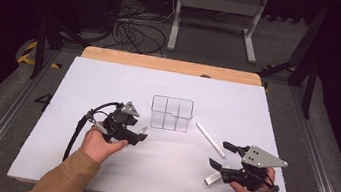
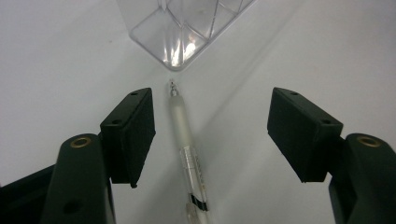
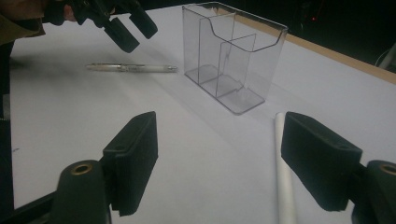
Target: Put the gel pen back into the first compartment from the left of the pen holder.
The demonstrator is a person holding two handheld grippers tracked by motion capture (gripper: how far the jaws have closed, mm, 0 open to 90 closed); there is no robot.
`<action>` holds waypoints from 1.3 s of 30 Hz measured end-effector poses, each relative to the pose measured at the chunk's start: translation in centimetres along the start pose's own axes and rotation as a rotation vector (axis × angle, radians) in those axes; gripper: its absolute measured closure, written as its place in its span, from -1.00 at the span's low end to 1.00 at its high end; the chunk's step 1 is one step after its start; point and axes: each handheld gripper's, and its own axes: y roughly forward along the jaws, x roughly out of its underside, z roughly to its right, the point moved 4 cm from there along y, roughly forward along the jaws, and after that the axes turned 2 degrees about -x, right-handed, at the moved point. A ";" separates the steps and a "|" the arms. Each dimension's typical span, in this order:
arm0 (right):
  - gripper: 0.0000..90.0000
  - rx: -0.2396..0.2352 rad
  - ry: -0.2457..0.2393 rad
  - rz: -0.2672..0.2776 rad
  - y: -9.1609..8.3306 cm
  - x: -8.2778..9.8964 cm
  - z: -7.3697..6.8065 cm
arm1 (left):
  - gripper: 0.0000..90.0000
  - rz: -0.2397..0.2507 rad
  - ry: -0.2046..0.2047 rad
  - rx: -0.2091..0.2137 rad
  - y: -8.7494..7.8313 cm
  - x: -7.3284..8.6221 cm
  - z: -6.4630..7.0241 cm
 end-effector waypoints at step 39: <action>-0.38 0.005 -0.003 -0.004 0.1 0.1 0.0 | 0.38 -0.222 -0.182 -0.020 1.6 1.2 -0.3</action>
